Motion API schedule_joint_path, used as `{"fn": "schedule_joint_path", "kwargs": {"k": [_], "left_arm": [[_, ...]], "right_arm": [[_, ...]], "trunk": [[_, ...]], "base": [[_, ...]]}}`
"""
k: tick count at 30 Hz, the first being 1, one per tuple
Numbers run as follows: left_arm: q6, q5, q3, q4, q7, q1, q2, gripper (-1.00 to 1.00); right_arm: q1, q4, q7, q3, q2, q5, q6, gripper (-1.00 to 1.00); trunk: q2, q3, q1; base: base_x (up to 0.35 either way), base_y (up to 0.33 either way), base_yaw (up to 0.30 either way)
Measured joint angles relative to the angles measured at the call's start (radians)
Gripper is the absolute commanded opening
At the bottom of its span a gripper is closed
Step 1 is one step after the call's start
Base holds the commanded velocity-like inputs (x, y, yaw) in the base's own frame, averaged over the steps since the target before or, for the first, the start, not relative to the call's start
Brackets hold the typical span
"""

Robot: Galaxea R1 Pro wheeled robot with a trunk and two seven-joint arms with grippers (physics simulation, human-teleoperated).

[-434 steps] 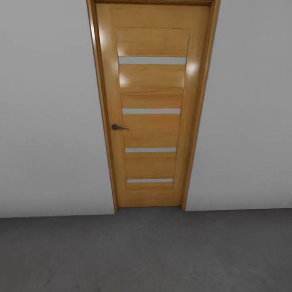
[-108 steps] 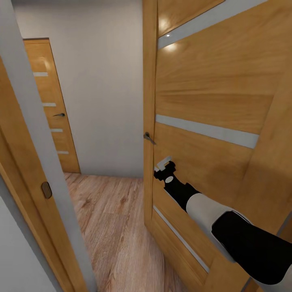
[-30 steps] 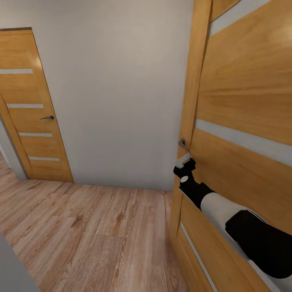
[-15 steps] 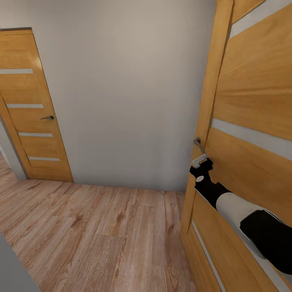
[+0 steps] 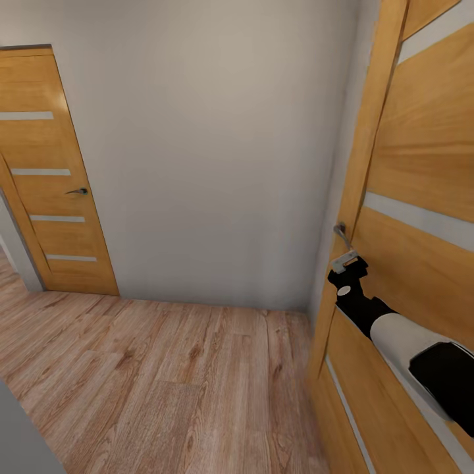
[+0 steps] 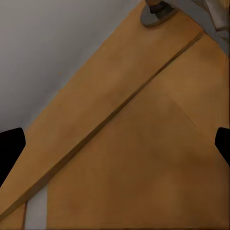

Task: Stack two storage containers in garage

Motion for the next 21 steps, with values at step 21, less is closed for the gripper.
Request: {"fn": "schedule_joint_path", "kwargs": {"k": [21], "left_arm": [[0.0,0.0,0.0,0.0,0.0,0.0,0.0,1.0]], "right_arm": [[0.0,-0.008,0.002,-0.066,-0.054,0.002,0.0,1.0]], "trunk": [[0.0,0.0,0.0]], "base": [[0.0,0.0,0.0]]}}
